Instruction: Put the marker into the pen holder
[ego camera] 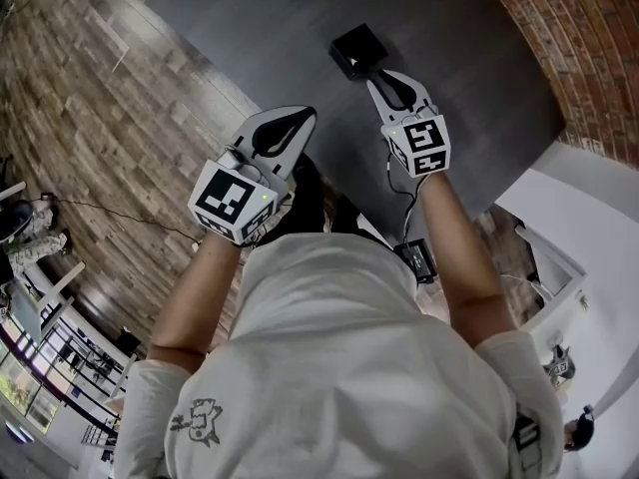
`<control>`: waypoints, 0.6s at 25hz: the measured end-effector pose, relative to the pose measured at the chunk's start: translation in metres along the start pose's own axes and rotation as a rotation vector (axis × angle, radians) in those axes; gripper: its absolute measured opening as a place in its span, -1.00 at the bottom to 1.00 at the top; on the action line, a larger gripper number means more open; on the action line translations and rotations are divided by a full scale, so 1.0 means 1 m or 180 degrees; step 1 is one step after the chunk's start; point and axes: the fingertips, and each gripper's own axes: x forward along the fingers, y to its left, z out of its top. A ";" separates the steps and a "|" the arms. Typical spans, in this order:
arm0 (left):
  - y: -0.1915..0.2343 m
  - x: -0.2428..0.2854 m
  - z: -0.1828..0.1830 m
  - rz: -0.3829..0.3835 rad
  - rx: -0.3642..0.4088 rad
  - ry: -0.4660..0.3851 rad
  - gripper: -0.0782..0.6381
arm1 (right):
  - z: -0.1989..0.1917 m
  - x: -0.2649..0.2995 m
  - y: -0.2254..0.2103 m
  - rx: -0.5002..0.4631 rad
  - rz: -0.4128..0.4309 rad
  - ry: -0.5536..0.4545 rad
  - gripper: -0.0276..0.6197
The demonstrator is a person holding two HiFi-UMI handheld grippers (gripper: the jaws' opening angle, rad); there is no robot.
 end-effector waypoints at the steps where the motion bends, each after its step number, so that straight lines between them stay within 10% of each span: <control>1: -0.002 0.000 -0.001 -0.0003 0.0001 0.0002 -0.75 | -0.001 -0.001 0.001 0.0006 0.0006 0.0004 -0.61; 15: -0.044 -0.019 0.003 0.0135 0.0095 -0.0108 -0.75 | 0.029 -0.074 0.021 -0.0115 0.0078 -0.0314 -0.60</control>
